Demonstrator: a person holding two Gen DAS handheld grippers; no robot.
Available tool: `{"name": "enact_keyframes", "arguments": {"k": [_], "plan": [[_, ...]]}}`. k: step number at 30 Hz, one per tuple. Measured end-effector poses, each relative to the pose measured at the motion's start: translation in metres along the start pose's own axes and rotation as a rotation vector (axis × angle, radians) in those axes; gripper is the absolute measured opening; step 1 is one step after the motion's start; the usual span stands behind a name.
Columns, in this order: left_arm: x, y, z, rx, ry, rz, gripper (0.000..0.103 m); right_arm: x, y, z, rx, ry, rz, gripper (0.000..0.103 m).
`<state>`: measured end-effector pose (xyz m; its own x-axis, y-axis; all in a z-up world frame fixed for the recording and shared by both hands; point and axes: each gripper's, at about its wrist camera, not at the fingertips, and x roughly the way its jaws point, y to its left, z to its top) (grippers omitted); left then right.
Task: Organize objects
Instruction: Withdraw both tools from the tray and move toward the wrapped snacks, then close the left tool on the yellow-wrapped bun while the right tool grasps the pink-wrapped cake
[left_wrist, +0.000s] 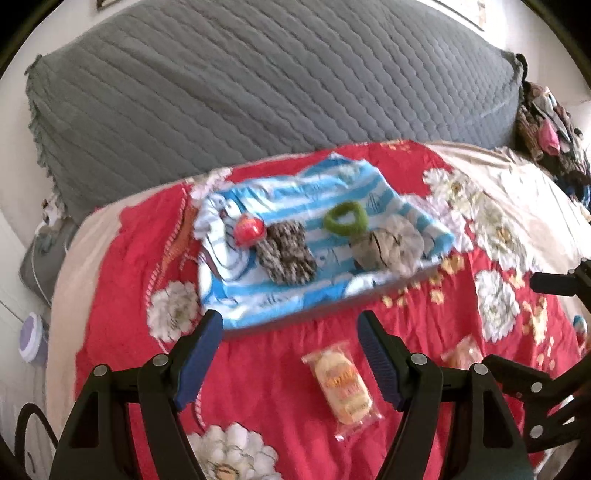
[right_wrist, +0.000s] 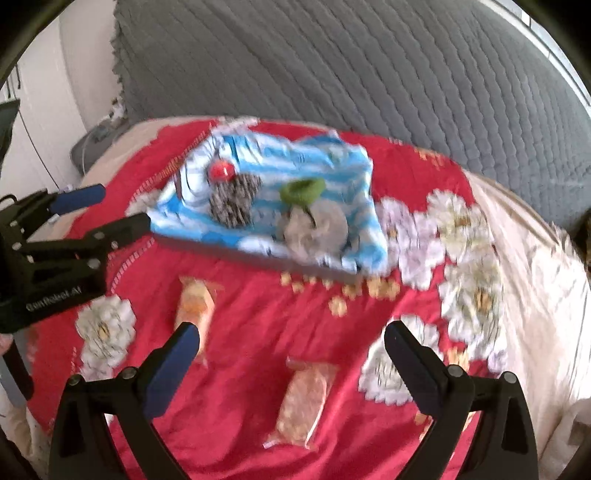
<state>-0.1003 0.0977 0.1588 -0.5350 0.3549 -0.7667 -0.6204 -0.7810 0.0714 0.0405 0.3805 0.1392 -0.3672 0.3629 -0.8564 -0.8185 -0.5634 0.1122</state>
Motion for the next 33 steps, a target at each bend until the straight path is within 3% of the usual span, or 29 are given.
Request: {"name": "enact_keyframes", "arguments": {"k": [8,23,25,30,33], "plan": [[0.017,-0.023,-0.030,0.016,0.003,-0.040,0.076,0.022,0.000,-0.040,0.003,0.038,-0.065,0.101],[0.068,-0.040,-0.060,-0.010,0.089,-0.019,0.076,0.063,-0.014,-0.084,0.117,0.104,-0.110,0.101],[0.073,-0.042,-0.061,-0.004,0.096,-0.013,0.076,0.065,-0.012,-0.087,0.114,0.102,-0.110,0.098],[0.082,-0.046,-0.061,-0.011,0.109,-0.021,0.077,0.073,-0.009,-0.089,0.088,0.105,-0.117,0.074],[0.086,-0.046,-0.061,-0.024,0.122,-0.044,0.075,0.079,-0.009,-0.090,0.086,0.118,-0.114,0.073]]}}
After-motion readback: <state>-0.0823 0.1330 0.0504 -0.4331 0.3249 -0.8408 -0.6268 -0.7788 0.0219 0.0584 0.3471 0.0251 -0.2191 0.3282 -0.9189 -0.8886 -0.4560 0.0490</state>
